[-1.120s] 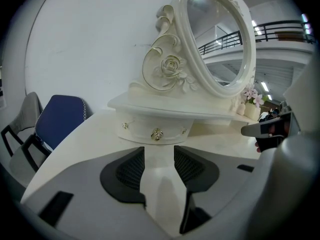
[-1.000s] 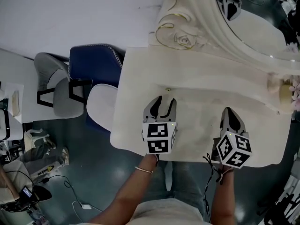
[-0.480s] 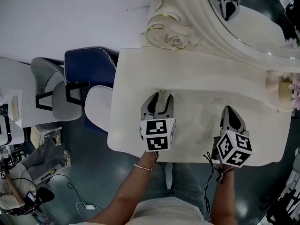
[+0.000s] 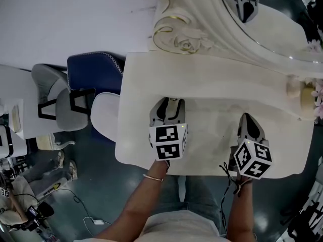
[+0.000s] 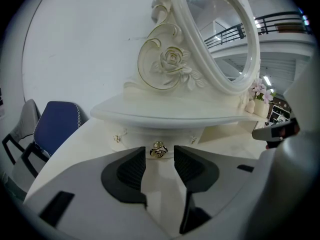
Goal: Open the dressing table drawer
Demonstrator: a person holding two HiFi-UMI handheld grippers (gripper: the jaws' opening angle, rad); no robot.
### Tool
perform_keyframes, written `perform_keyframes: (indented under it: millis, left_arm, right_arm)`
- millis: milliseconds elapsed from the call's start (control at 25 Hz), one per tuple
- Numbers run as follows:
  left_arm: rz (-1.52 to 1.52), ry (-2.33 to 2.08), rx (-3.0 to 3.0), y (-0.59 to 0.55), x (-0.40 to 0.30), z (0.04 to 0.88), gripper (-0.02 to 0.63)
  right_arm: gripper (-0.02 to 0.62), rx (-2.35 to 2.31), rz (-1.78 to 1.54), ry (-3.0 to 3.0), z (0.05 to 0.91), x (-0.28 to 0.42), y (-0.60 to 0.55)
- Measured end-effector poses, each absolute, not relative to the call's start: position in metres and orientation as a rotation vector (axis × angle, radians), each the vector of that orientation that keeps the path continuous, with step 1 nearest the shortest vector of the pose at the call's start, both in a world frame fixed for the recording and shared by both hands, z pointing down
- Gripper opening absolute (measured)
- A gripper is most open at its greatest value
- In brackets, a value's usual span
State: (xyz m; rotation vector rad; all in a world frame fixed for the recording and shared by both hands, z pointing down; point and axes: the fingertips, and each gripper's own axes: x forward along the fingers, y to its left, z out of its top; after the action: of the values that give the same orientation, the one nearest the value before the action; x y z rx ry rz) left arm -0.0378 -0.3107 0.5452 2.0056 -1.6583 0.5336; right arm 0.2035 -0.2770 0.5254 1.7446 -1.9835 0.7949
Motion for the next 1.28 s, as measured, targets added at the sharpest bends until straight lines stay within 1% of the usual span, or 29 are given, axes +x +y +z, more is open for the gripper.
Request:
perform_keyframes:
  millis: [160, 400, 560, 640, 960, 1280]
  left_arm:
    - [0.541, -1.658, 2.004, -0.312, -0.038, 0.547, 0.187]
    - [0.552, -1.665, 1.998, -0.312, -0.039, 0.546, 0.167]
    - [0.557, -1.665, 2.001, -0.312, -0.040, 0.545, 0.132]
    - [0.560, -1.667, 2.001, -0.312, -0.040, 0.544, 0.126]
    - [0.566, -1.669, 1.999, -0.313, -0.039, 0.545, 0.106]
    - [0.559, -1.666, 1.990, -0.314, -0.039, 0.545, 0.106]
  right_arm:
    - [0.008, 1.750, 0.797, -1.976, 0.526, 0.206, -0.277]
    - [0.008, 1.758, 0.803, -1.963, 0.528, 0.209, -0.275]
    - [0.008, 1.760, 0.807, -1.958, 0.529, 0.210, -0.273]
    - [0.008, 1.760, 0.808, -1.956, 0.529, 0.210, -0.272]
    - [0.008, 1.773, 0.809, -1.945, 0.529, 0.213, -0.273]
    - [0.008, 1.787, 0.812, -1.931, 0.530, 0.217, -0.273]
